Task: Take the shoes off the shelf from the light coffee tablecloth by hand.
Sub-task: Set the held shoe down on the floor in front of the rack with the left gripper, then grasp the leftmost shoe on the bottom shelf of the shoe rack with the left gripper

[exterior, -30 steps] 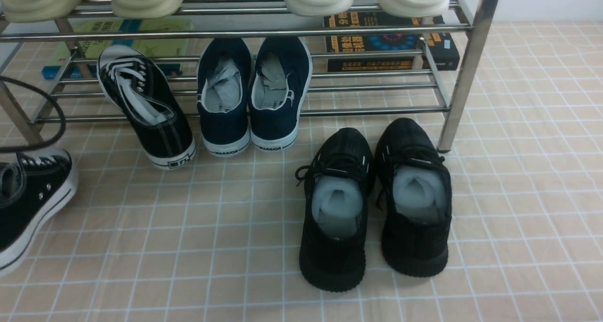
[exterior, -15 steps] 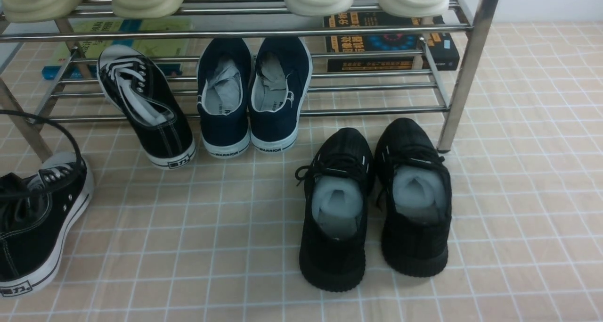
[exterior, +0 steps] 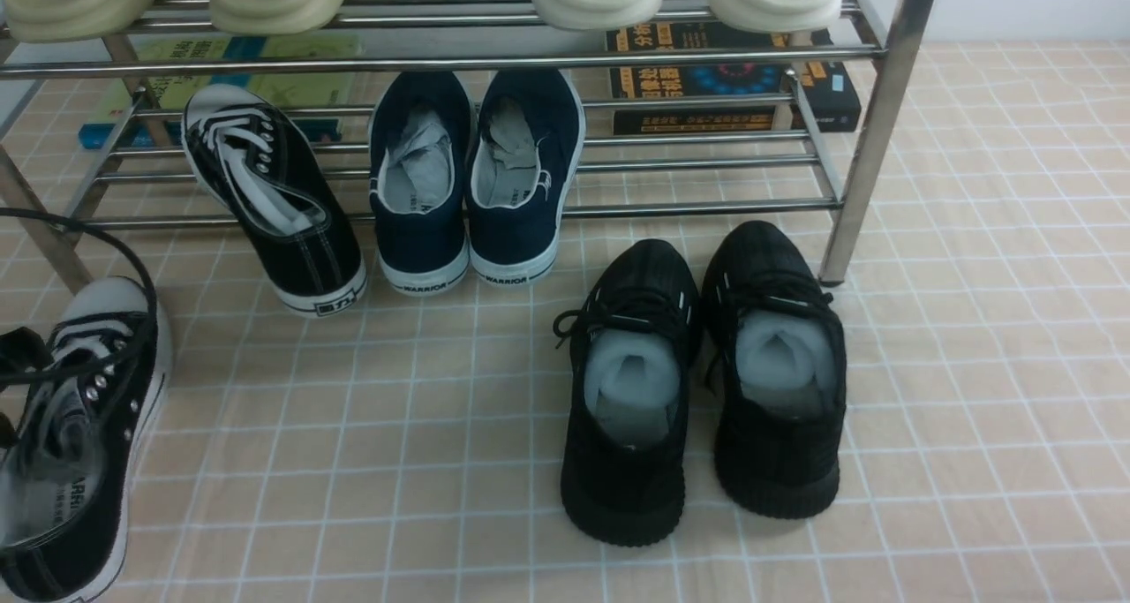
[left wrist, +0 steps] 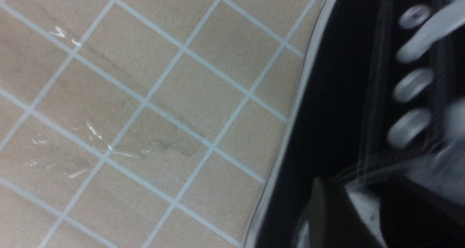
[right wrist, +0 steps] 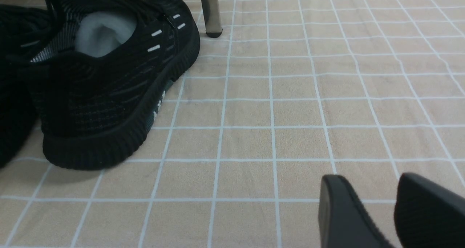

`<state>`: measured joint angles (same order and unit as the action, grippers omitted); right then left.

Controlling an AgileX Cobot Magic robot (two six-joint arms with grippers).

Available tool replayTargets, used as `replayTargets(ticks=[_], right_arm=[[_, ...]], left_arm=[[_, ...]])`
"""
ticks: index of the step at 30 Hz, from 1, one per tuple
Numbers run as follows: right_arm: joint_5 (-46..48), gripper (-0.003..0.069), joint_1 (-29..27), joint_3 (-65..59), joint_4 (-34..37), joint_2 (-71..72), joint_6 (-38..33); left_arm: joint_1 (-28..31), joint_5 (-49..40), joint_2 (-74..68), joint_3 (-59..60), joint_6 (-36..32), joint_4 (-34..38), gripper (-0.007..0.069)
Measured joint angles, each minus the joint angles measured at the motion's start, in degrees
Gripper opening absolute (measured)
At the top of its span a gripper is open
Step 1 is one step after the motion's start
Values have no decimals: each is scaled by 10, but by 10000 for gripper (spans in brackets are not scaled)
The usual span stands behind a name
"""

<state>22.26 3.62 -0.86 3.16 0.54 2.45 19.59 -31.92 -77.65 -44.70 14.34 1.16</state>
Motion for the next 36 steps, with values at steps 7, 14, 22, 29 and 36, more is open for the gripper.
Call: replayTargets(ticks=[7,14,22,29,36], right_arm=[[0,239,0,0,0,0,0],[0,239,0,0,0,0,0],[0,239,0,0,0,0,0],[0,239,0,0,0,0,0],[0,240,0,0,0,0,0]], left_arm=[[0,-134,0,-123,-6,14,367],[-1,-246,0,-222,-103,145,30],[-111,-242,-12,-227,-107,200,4],[-193,-91,-75,-227,-29,200,146],[-194,19,-129,-227,-16,199,360]])
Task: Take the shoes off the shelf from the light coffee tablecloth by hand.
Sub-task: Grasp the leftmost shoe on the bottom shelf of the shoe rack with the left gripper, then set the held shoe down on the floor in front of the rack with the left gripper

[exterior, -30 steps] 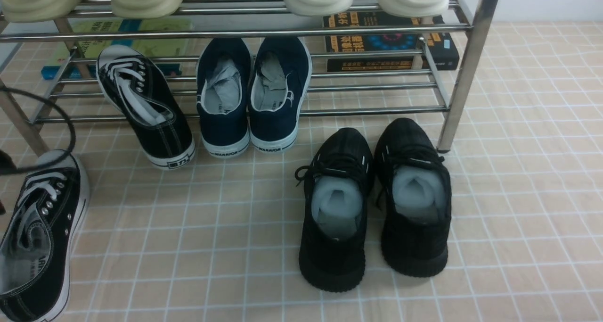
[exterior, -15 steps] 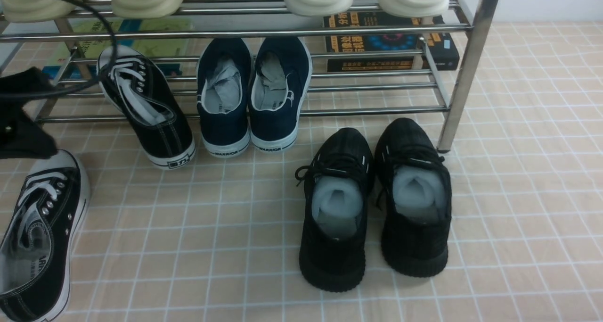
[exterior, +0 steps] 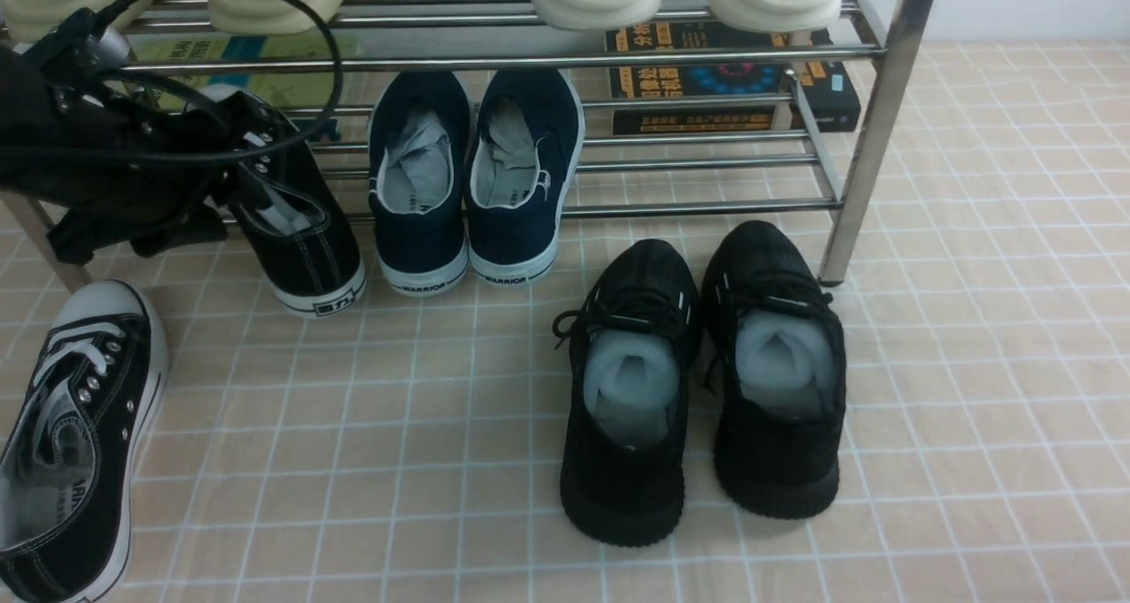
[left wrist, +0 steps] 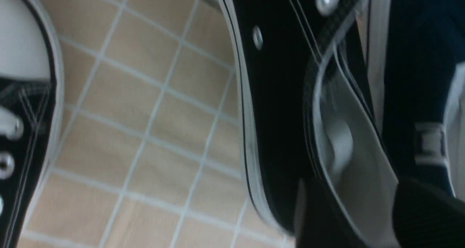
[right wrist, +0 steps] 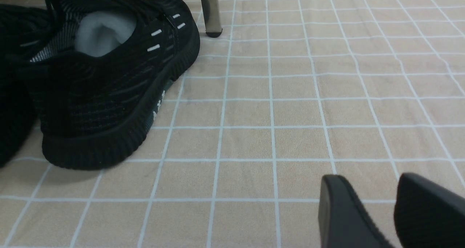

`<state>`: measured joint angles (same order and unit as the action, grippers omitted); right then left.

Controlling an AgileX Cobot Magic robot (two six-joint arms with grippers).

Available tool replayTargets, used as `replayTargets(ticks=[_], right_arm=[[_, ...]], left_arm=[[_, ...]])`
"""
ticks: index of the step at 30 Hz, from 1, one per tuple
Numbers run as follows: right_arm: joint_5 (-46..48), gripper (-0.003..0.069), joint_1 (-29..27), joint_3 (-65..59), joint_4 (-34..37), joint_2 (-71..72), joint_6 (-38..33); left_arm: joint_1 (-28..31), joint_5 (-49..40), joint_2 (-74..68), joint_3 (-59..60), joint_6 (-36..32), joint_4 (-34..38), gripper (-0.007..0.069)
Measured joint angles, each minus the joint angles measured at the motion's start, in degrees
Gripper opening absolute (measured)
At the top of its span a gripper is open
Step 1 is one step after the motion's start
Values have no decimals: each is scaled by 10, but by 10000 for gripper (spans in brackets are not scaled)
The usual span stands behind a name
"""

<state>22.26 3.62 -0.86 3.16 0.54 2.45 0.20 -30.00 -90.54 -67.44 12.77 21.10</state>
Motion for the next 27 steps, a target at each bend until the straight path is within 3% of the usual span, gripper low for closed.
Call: replayTargets(ticks=[3,11,14,16,17,19,20,27], right_arm=[[0,240,0,0,0,0,0],[0,240,0,0,0,0,0],[0,240,0,0,0,0,0],[0,240,0,0,0,0,0],[0,240,0,0,0,0,0],[0,240,0,0,0,0,0],[0,240,0,0,0,0,0],[0,240,0,0,0,0,0]], left_arm=[[0,54,-30,0,0,4,426],[0,79,-82,0,0,4,407],[0,92,-93,0,0,5,355],[0,106,-101,0,0,8,249],[0,106,-101,0,0,8,239],[0,102,-105,-1,-9,6,95],[0,100,-105,-1,-13,5,66],[1,47,-72,3,-52,-2,24]])
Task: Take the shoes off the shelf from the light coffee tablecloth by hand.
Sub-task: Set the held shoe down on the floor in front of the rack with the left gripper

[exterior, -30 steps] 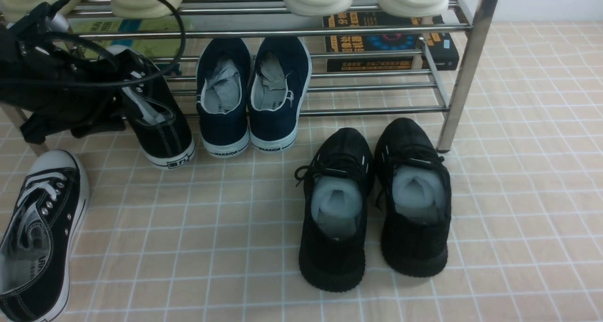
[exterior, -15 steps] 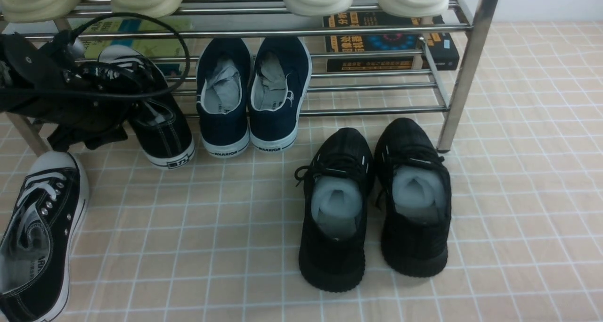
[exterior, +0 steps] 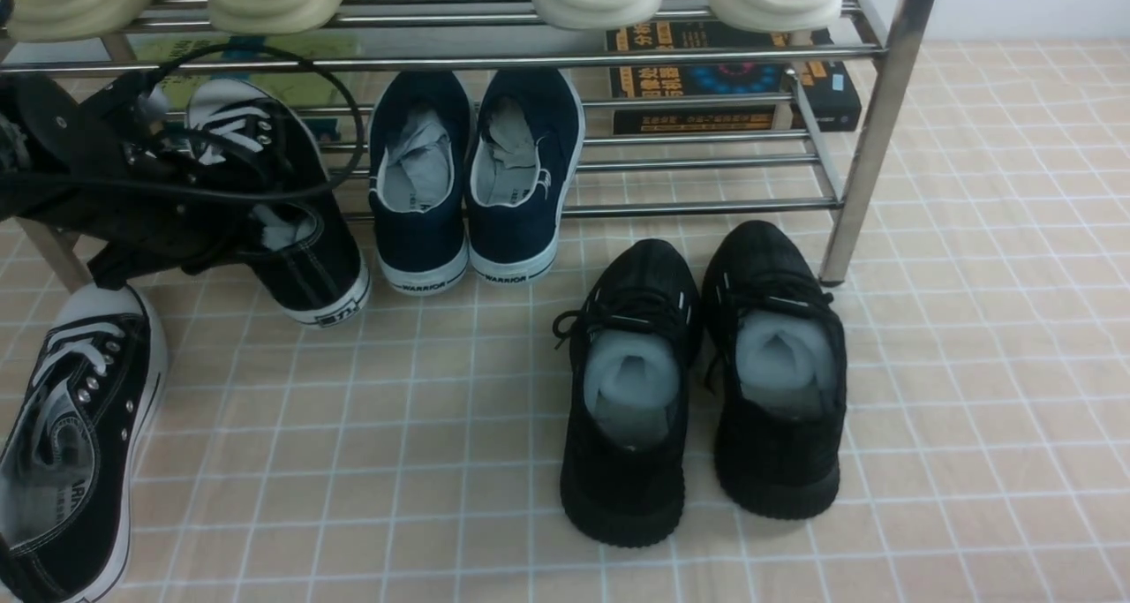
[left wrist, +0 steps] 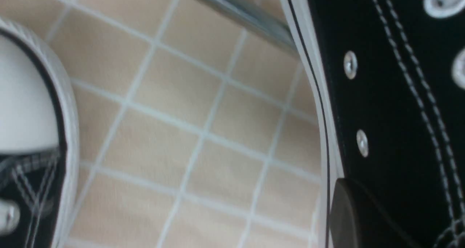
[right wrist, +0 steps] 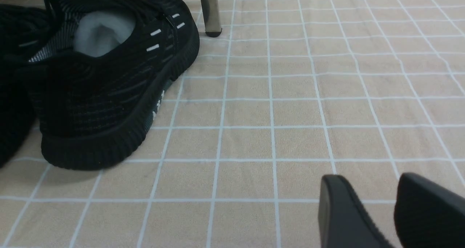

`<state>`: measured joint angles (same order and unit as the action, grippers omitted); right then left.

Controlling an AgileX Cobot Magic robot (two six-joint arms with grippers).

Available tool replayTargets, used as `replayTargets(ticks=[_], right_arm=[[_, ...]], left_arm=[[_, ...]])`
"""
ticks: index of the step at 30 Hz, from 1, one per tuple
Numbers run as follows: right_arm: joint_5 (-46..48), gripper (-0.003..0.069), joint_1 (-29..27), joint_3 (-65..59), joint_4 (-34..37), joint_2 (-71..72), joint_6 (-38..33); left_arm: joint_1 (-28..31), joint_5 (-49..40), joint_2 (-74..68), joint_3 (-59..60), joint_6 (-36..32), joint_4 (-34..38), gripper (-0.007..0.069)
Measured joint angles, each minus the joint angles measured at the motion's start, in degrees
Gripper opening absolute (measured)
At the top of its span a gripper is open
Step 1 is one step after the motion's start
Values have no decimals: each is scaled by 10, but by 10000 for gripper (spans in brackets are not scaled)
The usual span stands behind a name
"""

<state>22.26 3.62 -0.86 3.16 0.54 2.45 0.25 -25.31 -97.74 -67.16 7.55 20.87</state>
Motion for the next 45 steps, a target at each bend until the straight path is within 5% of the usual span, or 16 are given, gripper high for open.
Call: replayTargets(ticks=[20,31,45], right_arm=[[0,240,0,0,0,0,0],[0,240,0,0,0,0,0],[0,240,0,0,0,0,0]], left_arm=[[-1,-313,162,12,-1,-134,25],[0,-231,173,159,61,-159,27],[0,-122,171,180,87,-228,33]])
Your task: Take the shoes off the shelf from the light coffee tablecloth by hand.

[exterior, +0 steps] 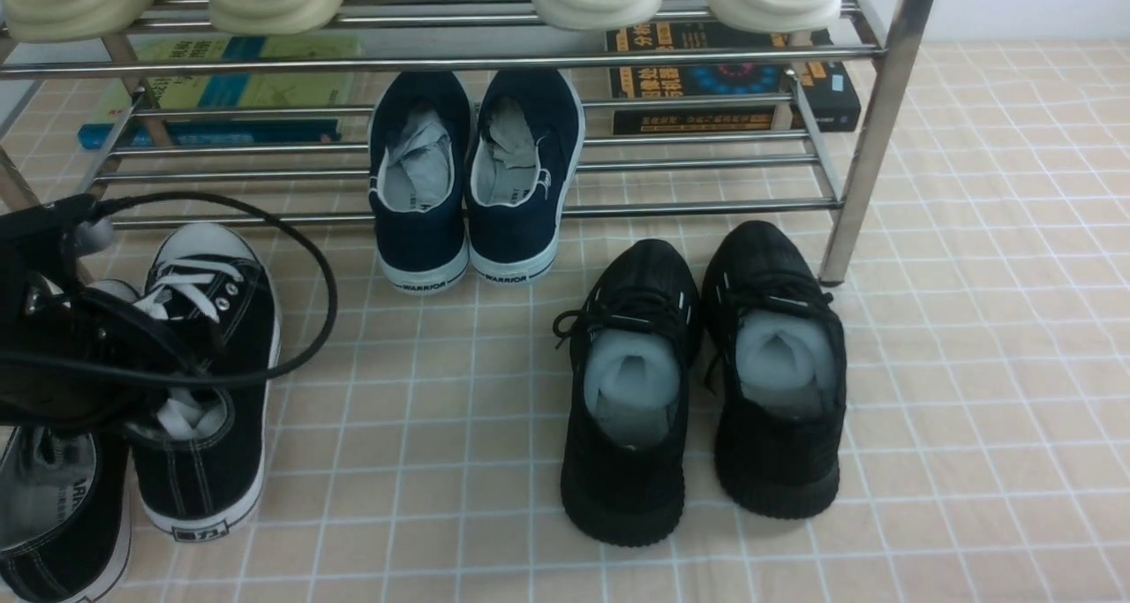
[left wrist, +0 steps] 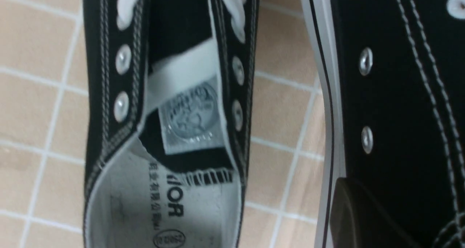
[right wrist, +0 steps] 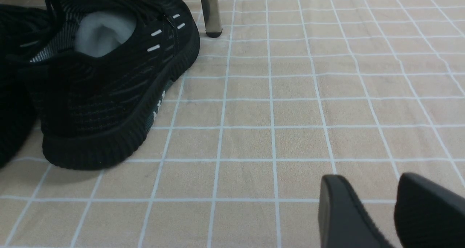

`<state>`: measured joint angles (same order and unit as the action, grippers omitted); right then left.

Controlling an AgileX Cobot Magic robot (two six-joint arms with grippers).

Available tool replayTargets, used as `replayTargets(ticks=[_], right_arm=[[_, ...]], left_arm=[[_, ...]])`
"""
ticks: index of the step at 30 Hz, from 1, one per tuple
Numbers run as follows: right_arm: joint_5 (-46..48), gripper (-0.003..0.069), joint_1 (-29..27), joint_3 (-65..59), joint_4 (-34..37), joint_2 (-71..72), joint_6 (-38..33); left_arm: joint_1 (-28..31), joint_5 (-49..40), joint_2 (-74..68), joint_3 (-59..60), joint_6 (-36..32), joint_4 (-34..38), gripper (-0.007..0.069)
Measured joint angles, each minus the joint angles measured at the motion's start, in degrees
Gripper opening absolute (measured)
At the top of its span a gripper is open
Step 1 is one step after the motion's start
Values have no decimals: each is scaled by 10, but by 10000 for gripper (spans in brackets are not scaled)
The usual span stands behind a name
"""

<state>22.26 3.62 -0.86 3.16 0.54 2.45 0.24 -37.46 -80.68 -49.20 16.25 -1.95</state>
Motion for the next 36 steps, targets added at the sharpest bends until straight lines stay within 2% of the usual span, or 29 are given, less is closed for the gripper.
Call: replayTargets(ticks=[5,10,14,16,17,19,22,25,27,28,29,32,34,36], right_arm=[[0,240,0,0,0,0,0],[0,240,0,0,0,0,0],[0,240,0,0,0,0,0],[0,240,0,0,0,0,0],[0,240,0,0,0,0,0],[0,240,0,0,0,0,0],[0,240,0,0,0,0,0],[0,240,0,0,0,0,0],[0,240,0,0,0,0,0],[0,240,0,0,0,0,0],[0,240,0,0,0,0,0],[0,240,0,0,0,0,0],[0,240,0,0,0,0,0],[0,240,0,0,0,0,0]], left_arm=[[0,-7,-17,0,0,-6,41],[0,-9,-37,0,0,-13,92],[0,-4,-39,-1,0,-22,192],[0,-10,-36,-1,0,-23,281],[0,-11,-36,-1,0,-23,281],[0,-28,-14,-1,0,-23,344],[0,-48,13,-7,0,-23,358],[0,-89,72,-27,-6,-23,339],[0,-120,104,-36,-13,-23,309],[0,-144,131,-40,-21,-23,268],[0,-149,136,-41,-23,-23,268],[0,-226,225,-41,-49,-21,106],[0,-253,278,-41,-61,-20,34],[0,-270,327,-40,-64,-18,8]])
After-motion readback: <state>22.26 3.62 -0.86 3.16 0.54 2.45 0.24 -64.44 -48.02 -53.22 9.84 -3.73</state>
